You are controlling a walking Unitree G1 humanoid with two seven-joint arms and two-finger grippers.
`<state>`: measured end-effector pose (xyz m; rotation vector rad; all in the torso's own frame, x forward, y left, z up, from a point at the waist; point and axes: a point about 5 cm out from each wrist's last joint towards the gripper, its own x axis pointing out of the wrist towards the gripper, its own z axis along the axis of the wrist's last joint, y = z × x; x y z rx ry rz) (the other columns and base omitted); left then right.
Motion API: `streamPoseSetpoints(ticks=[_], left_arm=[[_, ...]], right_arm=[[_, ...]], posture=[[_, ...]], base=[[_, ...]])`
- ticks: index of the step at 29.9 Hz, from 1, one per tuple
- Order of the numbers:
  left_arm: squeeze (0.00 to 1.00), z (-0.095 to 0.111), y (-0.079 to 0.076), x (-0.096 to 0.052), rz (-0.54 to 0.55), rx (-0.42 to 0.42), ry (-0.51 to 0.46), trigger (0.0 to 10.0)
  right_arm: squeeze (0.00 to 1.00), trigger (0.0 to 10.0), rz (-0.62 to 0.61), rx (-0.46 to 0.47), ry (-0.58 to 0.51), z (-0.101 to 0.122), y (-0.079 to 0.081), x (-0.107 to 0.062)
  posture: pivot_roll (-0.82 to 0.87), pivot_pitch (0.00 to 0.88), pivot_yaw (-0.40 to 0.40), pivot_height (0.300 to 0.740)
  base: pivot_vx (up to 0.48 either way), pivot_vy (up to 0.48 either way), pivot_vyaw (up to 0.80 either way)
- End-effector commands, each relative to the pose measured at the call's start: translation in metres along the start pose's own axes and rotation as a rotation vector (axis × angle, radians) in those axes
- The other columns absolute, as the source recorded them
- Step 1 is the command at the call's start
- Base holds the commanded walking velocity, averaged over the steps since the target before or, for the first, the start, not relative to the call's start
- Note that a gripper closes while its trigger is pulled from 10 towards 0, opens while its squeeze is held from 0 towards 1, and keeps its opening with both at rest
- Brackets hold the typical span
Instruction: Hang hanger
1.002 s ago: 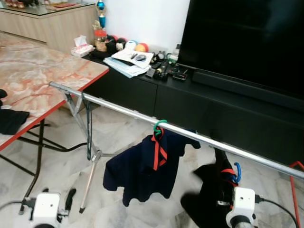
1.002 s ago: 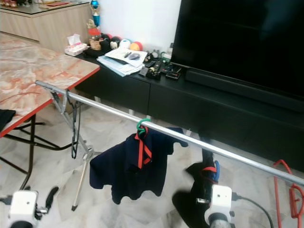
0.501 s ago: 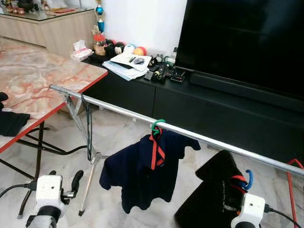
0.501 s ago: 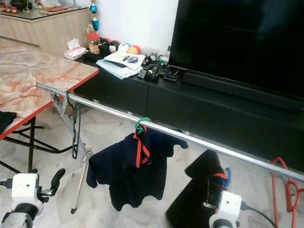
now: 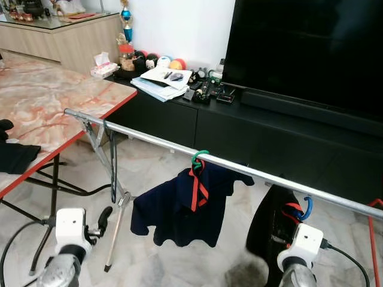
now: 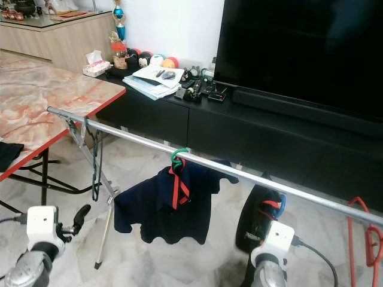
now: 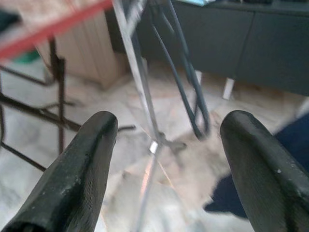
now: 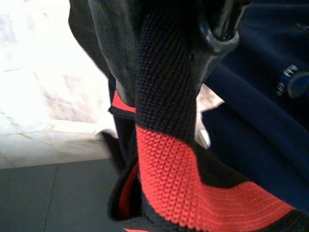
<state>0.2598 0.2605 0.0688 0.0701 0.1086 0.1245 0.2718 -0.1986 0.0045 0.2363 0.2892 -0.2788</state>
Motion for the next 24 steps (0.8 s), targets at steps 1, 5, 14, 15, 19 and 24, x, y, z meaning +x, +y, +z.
streamPoseSetpoints(ticks=[1,5,14,15,19,24], left_arm=[[0.0,0.002,0.008,0.003,0.003,0.0,0.012,10.0],[0.0,0.006,0.013,0.01,0.004,-0.001,0.01,10.0],[0.0,-0.001,0.011,0.005,0.01,-0.031,0.026,10.0],[0.0,-0.002,0.011,0.004,0.006,-0.029,0.028,10.0],[0.0,-0.01,0.008,-0.001,0.012,-0.046,0.04,10.0],[0.0,-0.011,0.003,-0.012,-0.006,-0.045,0.033,10.0]], right_arm=[[0.0,10.0,0.003,0.018,-0.061,0.011,0.007,0.004],[0.0,10.0,0.001,0.02,-0.078,0.014,0.009,0.004],[0.0,10.0,-0.038,0.003,-0.083,0.01,-0.005,-0.001],[0.0,10.0,-0.044,0.004,-0.081,0.009,-0.006,-0.002],[0.0,10.0,-0.037,-0.033,-0.09,0.006,-0.013,-0.008],[0.0,10.0,-0.053,-0.045,-0.119,0.008,-0.026,-0.015]], posture=[[0.14,0.0,0.042,0.74],[0.12,0.0,0.06,0.74],[0.12,0.0,0.06,0.74],[0.12,0.0,0.06,0.74],[0.11,0.0,0.053,0.74],[0.11,0.001,0.035,0.74]], base=[[0.0,0.0,0.0],[0.0,0.0,0.0],[0.0,0.0,0.0],[0.0,0.0,0.0],[0.0,0.0,0.0],[0.0,0.0,0.0]])
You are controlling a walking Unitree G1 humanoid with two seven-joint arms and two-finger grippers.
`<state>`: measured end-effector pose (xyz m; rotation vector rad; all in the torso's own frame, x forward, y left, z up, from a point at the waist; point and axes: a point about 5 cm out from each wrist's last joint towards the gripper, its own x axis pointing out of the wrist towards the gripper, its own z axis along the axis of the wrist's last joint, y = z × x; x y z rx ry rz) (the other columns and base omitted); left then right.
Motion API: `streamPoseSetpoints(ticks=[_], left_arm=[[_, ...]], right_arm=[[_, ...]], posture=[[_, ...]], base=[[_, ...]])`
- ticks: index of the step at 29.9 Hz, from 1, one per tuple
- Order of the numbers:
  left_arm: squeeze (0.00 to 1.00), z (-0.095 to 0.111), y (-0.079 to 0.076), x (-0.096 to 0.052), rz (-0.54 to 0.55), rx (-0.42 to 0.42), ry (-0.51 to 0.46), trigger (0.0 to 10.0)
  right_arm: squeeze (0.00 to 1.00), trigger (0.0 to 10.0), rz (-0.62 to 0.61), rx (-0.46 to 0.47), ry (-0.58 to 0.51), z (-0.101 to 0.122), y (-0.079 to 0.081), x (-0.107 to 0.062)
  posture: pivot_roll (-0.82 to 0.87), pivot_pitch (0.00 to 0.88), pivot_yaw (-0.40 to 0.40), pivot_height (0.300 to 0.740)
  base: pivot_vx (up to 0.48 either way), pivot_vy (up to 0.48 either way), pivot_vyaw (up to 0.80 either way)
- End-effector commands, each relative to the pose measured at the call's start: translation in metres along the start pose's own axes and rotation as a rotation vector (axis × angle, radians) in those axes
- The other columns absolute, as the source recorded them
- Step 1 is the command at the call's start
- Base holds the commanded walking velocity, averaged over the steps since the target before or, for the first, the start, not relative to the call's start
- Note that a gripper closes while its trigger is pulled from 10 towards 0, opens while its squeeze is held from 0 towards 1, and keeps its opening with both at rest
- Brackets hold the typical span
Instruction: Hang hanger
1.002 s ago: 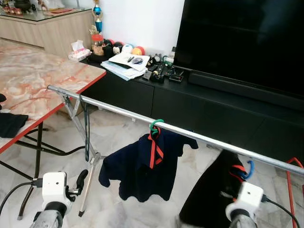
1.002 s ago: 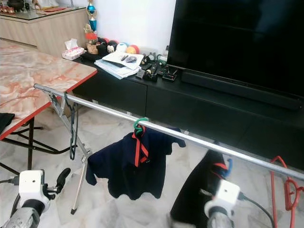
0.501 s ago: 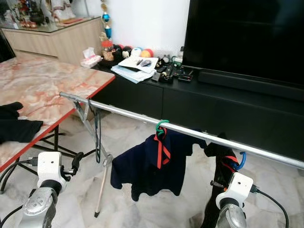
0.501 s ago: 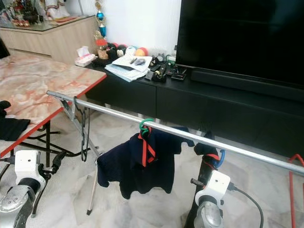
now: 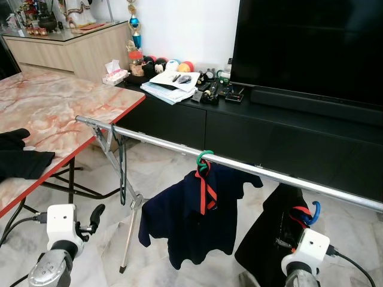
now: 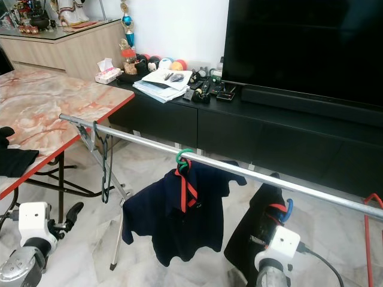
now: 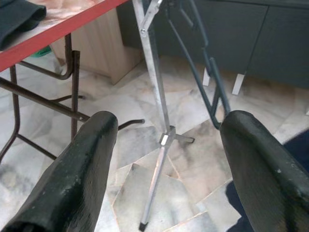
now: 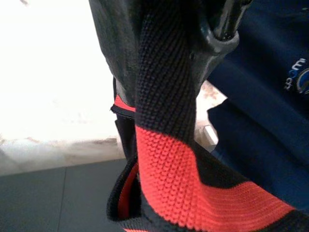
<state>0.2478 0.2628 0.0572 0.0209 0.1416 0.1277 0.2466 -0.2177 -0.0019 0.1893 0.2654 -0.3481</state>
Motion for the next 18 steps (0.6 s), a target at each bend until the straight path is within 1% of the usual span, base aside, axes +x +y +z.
streamPoseSetpoints(ticks=[1,4,6,7,8,12,13,18], left_arm=[[0.0,0.002,0.0,-0.002,-0.004,0.001,-0.003,10.0],[0.0,0.004,-0.001,-0.001,-0.007,-0.006,-0.005,10.0],[0.0,0.002,-0.006,-0.002,-0.035,0.004,0.002,10.0],[0.0,0.002,-0.006,-0.002,-0.035,0.004,0.002,10.0],[0.0,0.001,-0.007,-0.005,-0.04,0.004,0.009,10.0],[0.0,0.0,-0.007,-0.01,-0.042,-0.002,0.014,10.0],[0.0,-0.002,-0.008,-0.011,-0.045,-0.005,0.02,10.0],[0.0,-0.004,-0.01,-0.01,-0.05,-0.012,0.026,10.0]], right_arm=[[0.0,10.0,0.017,-0.011,-0.082,0.015,-0.001,0.001],[0.0,10.0,0.018,-0.022,-0.082,0.014,-0.004,-0.002],[0.0,10.0,0.01,-0.023,-0.083,0.013,-0.008,-0.008],[0.0,10.0,0.01,-0.023,-0.083,0.013,-0.008,-0.008],[0.0,10.0,0.005,-0.024,-0.076,0.011,-0.01,-0.011],[0.0,10.0,0.003,-0.028,-0.061,0.006,-0.012,-0.018],[0.0,10.0,-0.001,-0.03,-0.059,0.006,-0.014,-0.021],[0.0,10.0,-0.011,-0.031,-0.055,0.005,-0.018,-0.023]], posture=[[0.1,0.003,0.034,0.74],[0.09,0.017,0.033,0.74],[0.09,0.038,0.034,0.74],[0.09,0.038,0.034,0.74],[0.09,0.052,0.034,0.74],[0.07,0.053,0.036,0.74],[0.06,0.041,0.038,0.74],[0.06,0.023,0.036,0.74]], base=[[0.0,0.0,0.0],[0.0,0.0,0.0],[0.0,0.0,0.0],[0.0,0.0,0.0],[0.0,0.0,0.0],[0.0,0.0,0.0],[0.0,0.0,0.0],[0.0,0.0,0.0]])
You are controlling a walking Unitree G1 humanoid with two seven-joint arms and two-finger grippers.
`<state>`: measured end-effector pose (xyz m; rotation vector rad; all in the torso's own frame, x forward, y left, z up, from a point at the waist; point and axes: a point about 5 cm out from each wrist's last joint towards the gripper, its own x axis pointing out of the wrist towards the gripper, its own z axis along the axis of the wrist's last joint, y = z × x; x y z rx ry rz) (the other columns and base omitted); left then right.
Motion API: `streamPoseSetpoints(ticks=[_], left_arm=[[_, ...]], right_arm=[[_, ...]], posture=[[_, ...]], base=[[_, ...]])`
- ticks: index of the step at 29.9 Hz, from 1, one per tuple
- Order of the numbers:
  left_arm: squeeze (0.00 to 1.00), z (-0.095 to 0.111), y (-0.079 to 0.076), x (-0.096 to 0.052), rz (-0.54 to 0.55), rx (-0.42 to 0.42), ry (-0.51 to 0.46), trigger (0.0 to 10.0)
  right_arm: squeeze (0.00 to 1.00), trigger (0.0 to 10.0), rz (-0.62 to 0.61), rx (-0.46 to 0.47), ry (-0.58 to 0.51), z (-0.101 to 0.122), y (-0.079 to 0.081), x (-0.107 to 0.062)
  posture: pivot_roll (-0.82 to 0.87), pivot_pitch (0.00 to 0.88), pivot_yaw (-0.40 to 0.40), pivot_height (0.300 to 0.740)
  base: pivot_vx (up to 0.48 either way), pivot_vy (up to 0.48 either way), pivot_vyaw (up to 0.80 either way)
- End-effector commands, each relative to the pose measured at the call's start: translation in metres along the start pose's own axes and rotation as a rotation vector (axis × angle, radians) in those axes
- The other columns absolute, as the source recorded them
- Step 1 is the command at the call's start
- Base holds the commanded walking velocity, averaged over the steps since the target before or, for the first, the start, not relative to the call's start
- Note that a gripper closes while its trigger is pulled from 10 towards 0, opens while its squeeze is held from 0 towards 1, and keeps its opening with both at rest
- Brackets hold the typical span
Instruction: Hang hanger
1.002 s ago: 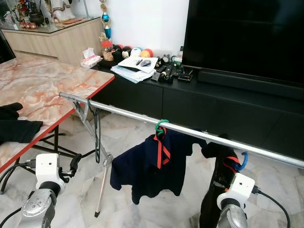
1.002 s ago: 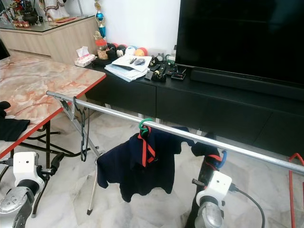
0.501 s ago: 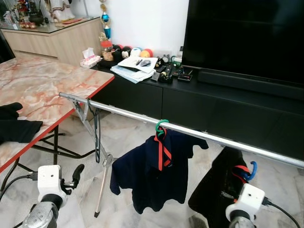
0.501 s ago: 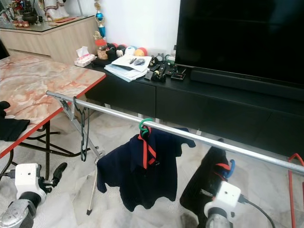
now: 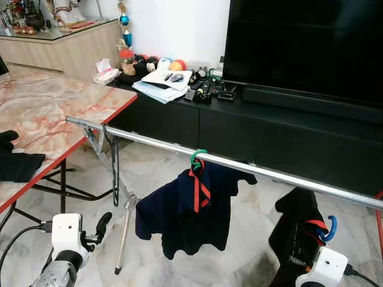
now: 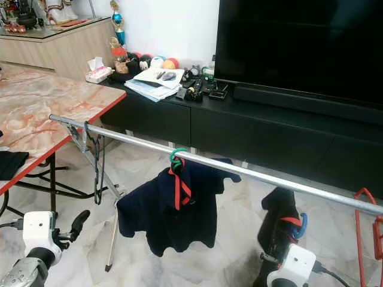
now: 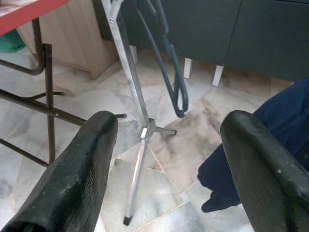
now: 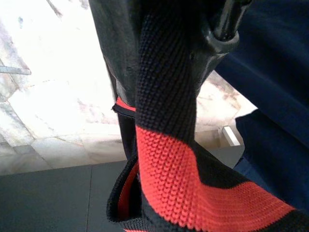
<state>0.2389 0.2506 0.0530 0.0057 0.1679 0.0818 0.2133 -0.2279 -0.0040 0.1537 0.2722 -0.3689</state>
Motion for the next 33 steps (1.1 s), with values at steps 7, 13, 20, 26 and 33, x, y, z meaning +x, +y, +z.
streamPoseSetpoints(ticks=[7,13,20,26,33], left_arm=[[0.0,0.003,-0.002,0.006,-0.026,0.001,0.0,10.0],[0.0,0.003,-0.004,0.011,-0.029,-0.006,0.002,10.0],[0.0,0.001,-0.004,0.009,-0.03,-0.013,-0.009,10.0],[0.0,-0.001,-0.003,0.009,-0.034,-0.012,-0.005,10.0],[0.0,0.0,-0.002,0.01,-0.036,-0.014,-0.01,10.0]], right_arm=[[0.0,10.0,0.012,0.006,-0.059,0.019,0.005,0.006],[0.0,10.0,0.014,0.004,-0.053,0.017,0.006,0.004],[0.0,10.0,0.028,-0.003,-0.045,0.018,0.01,0.008],[0.0,10.0,0.022,0.006,-0.051,0.02,0.011,0.009],[0.0,10.0,0.009,0.002,-0.044,0.019,0.007,0.009]], posture=[[0.04,0.004,0.038,0.74],[0.05,0.0,0.032,0.74],[0.05,0.0,0.028,0.74],[0.04,0.0,0.032,0.74],[0.04,0.0,0.03,0.74]], base=[[-0.179,0.0,0.0],[-0.255,0.0,0.0],[-0.252,0.0,0.0],[-0.255,0.0,0.0],[-0.253,0.0,0.0]])
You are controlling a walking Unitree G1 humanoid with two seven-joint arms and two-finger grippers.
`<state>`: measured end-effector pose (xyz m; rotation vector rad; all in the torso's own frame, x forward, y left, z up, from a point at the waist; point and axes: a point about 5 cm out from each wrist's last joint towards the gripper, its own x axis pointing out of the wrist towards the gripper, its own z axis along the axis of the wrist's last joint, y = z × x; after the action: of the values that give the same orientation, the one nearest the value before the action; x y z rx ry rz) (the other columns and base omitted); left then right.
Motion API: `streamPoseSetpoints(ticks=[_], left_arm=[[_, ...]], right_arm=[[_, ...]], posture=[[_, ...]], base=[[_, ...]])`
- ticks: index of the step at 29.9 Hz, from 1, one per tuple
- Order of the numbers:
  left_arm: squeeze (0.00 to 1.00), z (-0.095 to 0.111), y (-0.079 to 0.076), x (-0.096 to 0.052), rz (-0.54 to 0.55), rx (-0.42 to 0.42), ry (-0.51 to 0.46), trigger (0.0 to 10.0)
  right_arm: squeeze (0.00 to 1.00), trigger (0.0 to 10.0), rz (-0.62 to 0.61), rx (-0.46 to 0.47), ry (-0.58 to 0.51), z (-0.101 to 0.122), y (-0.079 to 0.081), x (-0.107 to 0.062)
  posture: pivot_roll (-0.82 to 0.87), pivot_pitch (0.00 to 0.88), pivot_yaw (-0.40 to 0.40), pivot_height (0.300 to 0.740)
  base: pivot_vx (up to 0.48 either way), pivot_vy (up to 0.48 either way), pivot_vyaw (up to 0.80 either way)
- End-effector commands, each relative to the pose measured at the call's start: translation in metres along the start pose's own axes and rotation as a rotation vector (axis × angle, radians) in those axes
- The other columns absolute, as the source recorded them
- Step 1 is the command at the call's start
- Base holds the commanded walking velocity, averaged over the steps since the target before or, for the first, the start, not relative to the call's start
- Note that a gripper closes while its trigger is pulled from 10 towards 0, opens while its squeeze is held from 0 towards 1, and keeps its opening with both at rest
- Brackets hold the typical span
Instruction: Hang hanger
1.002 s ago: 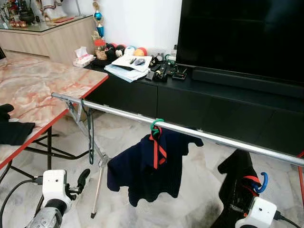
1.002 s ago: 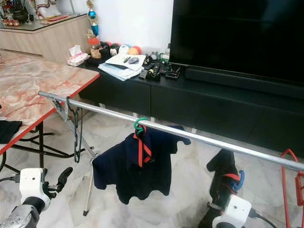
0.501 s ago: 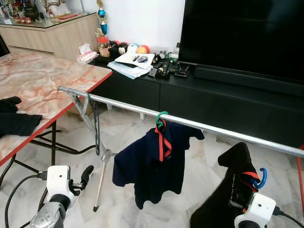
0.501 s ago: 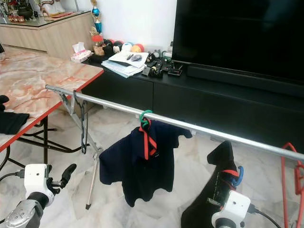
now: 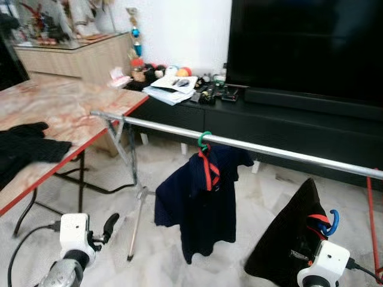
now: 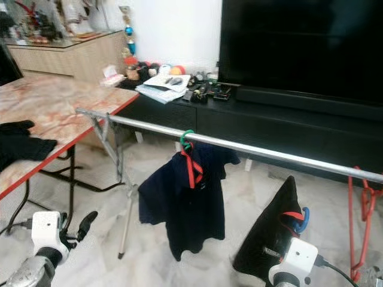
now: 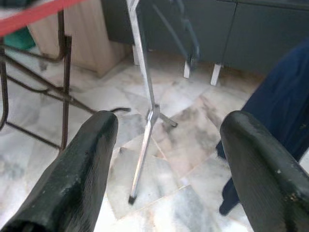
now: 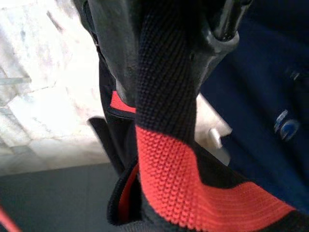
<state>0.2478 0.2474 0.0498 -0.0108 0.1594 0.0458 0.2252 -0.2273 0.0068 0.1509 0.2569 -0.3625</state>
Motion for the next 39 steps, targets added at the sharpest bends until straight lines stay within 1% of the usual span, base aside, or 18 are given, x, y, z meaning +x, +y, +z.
streamPoseSetpoints(ticks=[1,13,15,17,20,21,23,24,25,27,28,30,31,32,34,35,36,39], left_arm=[[0.0,0.002,0.002,0.001,0.001,-0.002,-0.003,10.0],[0.0,0.002,0.001,0.003,0.001,-0.002,-0.004,10.0],[0.0,0.002,0.001,0.003,0.003,-0.001,-0.003,10.0],[0.0,0.001,0.002,0.004,0.013,0.015,0.012,10.0],[0.0,0.003,0.001,0.006,0.009,0.016,0.001,10.0],[0.0,0.005,0.001,0.007,-0.011,0.056,0.002,10.0],[0.0,0.006,0.001,0.007,-0.018,0.067,0.002,10.0],[0.0,0.014,0.0,0.01,-0.055,0.083,-0.012,10.0],[0.0,0.017,-0.001,0.011,-0.078,0.104,-0.018,10.0],[0.0,0.021,-0.002,0.011,-0.103,0.118,-0.025,10.0],[0.0,0.025,-0.004,0.012,-0.139,0.139,-0.032,10.0],[0.0,0.031,-0.005,0.013,-0.184,0.198,-0.029,10.0],[0.0,0.036,-0.005,0.014,-0.221,0.235,-0.029,10.0],[0.0,0.038,-0.005,0.014,-0.233,0.241,-0.03,10.0],[0.0,0.046,-0.004,0.015,-0.265,0.293,-0.035,10.0],[0.0,0.047,-0.005,0.015,-0.27,0.301,-0.037,10.0],[0.0,0.055,-0.005,0.015,-0.301,0.31,-0.046,10.0],[0.0,0.075,-0.009,0.014,-0.381,0.341,-0.076,10.0]], right_arm=[[0.0,10.0,0.0,0.003,-0.029,0.007,0.001,0.002],[0.0,10.0,-0.009,-0.017,-0.015,0.008,-0.001,0.005],[0.0,10.0,-0.008,-0.017,-0.015,0.008,-0.001,0.005],[0.0,10.0,0.001,-0.027,-0.006,0.009,-0.001,0.006],[0.0,10.0,0.015,-0.047,0.01,0.009,-0.001,0.009],[0.0,10.0,0.031,-0.081,0.02,0.012,-0.001,0.011],[0.0,10.0,0.036,-0.089,0.02,0.013,-0.001,0.012],[0.0,10.0,0.084,-0.155,0.027,0.019,0.0,0.017],[0.0,10.0,0.11,-0.193,0.024,0.022,0.0,0.02],[0.0,10.0,0.134,-0.227,0.03,0.026,0.001,0.022],[0.0,10.0,0.166,-0.274,0.034,0.031,0.002,0.025],[0.0,10.0,0.226,-0.307,0.023,0.041,0.006,0.029],[0.0,10.0,0.278,-0.375,0.033,0.047,0.008,0.032],[0.0,10.0,0.294,-0.408,0.031,0.051,0.009,0.034],[0.0,10.0,0.362,-0.447,0.018,0.064,0.014,0.039],[0.0,10.0,0.372,-0.447,0.02,0.066,0.014,0.039],[0.0,10.0,0.443,-0.502,0.021,0.072,0.02,0.04],[0.0,10.0,0.575,-0.591,0.046,0.08,0.029,0.04]], posture=[[0.05,0.0,0.029,0.74],[0.05,0.0,0.018,0.74],[0.05,0.0,0.017,0.74],[0.05,0.0,0.014,0.74],[0.05,0.001,0.013,0.74],[0.05,0.005,0.013,0.74],[0.05,0.005,0.013,0.74],[0.05,0.018,0.007,0.74],[0.05,0.019,0.006,0.74],[0.06,0.023,0.003,0.74],[0.06,0.026,0.002,0.74],[0.06,0.03,0.002,0.74],[0.06,0.03,0.002,0.74],[0.06,0.034,-0.001,0.74],[0.07,0.037,-0.009,0.74],[0.07,0.037,-0.009,0.74],[0.07,0.042,-0.014,0.74],[0.07,0.048,-0.017,0.74]], base=[[-0.255,0.0,0.0],[-0.252,0.0,0.0],[0.0,0.0,0.0],[0.0,0.0,0.0],[0.0,0.0,0.0],[0.0,0.0,0.0],[0.0,0.0,0.0],[0.0,0.0,0.0],[0.0,0.0,0.0],[0.0,0.0,0.0],[0.0,0.0,0.0],[0.0,0.0,0.0],[0.0,0.0,0.0],[0.0,0.0,0.0],[0.0,0.0,0.0],[0.0,0.0,0.0],[0.0,0.0,0.0],[0.0,0.0,0.0]])
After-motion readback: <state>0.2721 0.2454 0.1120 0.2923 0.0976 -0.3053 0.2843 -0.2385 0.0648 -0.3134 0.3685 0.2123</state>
